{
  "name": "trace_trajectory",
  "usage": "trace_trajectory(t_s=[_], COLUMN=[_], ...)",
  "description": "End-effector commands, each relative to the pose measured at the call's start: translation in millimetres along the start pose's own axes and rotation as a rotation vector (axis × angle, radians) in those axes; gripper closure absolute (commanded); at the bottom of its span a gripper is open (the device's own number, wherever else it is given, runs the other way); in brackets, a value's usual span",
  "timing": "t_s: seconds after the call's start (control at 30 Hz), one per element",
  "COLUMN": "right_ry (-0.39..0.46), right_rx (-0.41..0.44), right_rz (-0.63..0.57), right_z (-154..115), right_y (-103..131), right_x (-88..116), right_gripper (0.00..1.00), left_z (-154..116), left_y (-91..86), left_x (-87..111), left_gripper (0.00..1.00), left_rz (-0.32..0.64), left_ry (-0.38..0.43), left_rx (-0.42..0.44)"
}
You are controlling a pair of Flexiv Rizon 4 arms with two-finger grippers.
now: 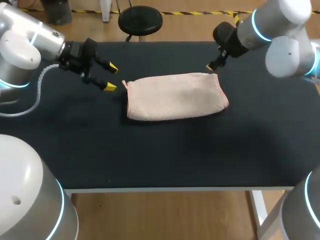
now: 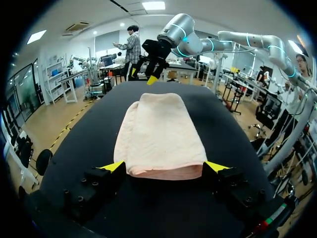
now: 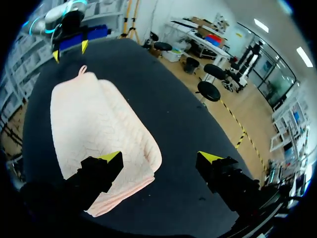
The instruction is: Fold the towel
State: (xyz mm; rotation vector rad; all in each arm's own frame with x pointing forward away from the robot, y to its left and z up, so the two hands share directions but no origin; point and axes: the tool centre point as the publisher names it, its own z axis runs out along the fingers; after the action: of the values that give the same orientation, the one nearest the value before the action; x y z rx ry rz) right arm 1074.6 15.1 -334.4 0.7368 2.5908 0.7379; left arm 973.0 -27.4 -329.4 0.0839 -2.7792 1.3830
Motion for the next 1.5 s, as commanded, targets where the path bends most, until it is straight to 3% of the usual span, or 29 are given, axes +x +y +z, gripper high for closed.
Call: trace_trajectory(t_s=[0.03, 0.13, 0.3, 0.43, 0.67, 1.0, 1.5], right_ry=[0.000, 0.068, 0.195, 0.358, 0.492, 0.584, 0.639], right_rx=[-0.334, -0.311, -0.173, -0.121, 0.041, 0.181, 0.328], right_rz=[0.718, 0.789, 0.885, 0.942, 0.939, 0.880, 0.852], right_z=[-11, -15, -15, -14, -1, 4, 20], right_y=[-13, -20, -37, -48, -60, -69, -93], right_x=[-2, -10, -14, -7, 5, 32, 75], right_gripper=[0.00, 0.00, 0.00, 0.00, 0.00, 0.00, 0.00], left_z=[0, 0, 0, 0, 0, 0, 0], left_y=[0.7, 0.7, 0.7, 0.7, 0.7, 0.7, 0.7], left_x=[-0.4, -0.4, -0.4, -0.4, -0.4, -0.4, -0.4], left_gripper=[0.00, 0.00, 0.00, 0.00, 0.00, 0.00, 0.00], left_rz=[0.001, 0.001, 0.001, 0.001, 0.001, 0.001, 0.001], left_ry=[0.000, 0.000, 0.000, 0.000, 0.000, 0.000, 0.000], left_rx=[0.001, 0.001, 0.001, 0.001, 0.001, 0.001, 0.001])
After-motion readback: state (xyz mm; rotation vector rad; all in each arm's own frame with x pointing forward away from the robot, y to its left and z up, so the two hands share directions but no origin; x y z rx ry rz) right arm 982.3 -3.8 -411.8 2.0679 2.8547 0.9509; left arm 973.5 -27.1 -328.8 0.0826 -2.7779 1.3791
